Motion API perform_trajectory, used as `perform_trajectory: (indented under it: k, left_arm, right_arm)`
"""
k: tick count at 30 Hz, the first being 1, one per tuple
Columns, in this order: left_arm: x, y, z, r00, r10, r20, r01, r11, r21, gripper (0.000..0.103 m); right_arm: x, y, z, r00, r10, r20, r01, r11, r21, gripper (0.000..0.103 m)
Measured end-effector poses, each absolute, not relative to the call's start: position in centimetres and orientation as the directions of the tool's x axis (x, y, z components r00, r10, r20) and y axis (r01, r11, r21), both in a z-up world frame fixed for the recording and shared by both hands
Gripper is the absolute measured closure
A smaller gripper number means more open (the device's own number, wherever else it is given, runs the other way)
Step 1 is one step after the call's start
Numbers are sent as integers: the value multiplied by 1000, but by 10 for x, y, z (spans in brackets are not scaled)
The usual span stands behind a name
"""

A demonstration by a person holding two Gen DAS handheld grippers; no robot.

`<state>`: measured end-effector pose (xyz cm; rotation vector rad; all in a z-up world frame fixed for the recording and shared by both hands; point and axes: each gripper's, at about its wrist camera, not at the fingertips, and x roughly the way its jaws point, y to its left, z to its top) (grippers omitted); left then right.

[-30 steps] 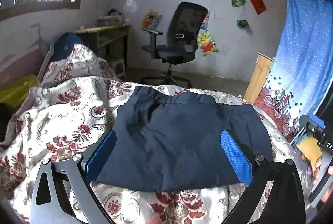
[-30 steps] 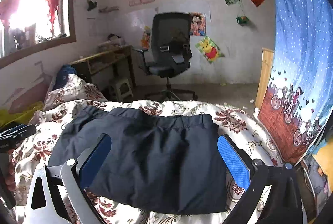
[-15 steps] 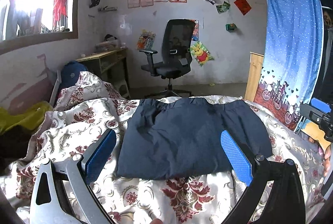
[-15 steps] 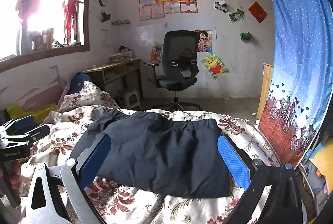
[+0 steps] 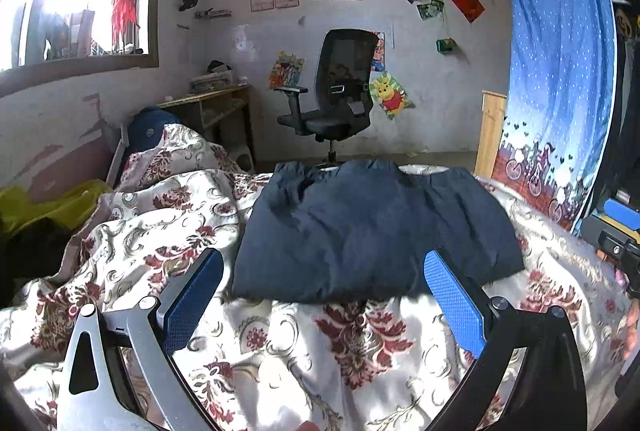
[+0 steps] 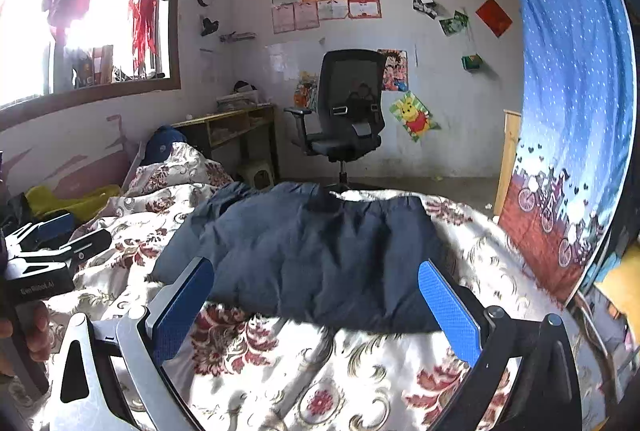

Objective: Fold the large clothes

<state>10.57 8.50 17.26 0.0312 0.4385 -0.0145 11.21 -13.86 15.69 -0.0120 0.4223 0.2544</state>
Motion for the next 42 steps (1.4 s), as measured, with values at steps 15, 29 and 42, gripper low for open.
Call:
perform_trajectory:
  k: [15, 29, 42]
  left_arm:
    - [84, 84, 138, 913, 70, -402, -52, 997, 54, 4]
    - [80, 84, 117, 896, 91, -434, -67, 995, 71, 4]
    - [80, 84, 116, 894, 98, -438, -71, 994, 77, 4]
  right_arm:
    - [87, -129, 118, 887, 232, -398, -251, 968, 6, 0]
    - [88, -133, 97, 877, 227, -423, -237, 971, 30, 0]
    - [90, -134, 93, 868, 238, -435, -246, 968, 39, 0]
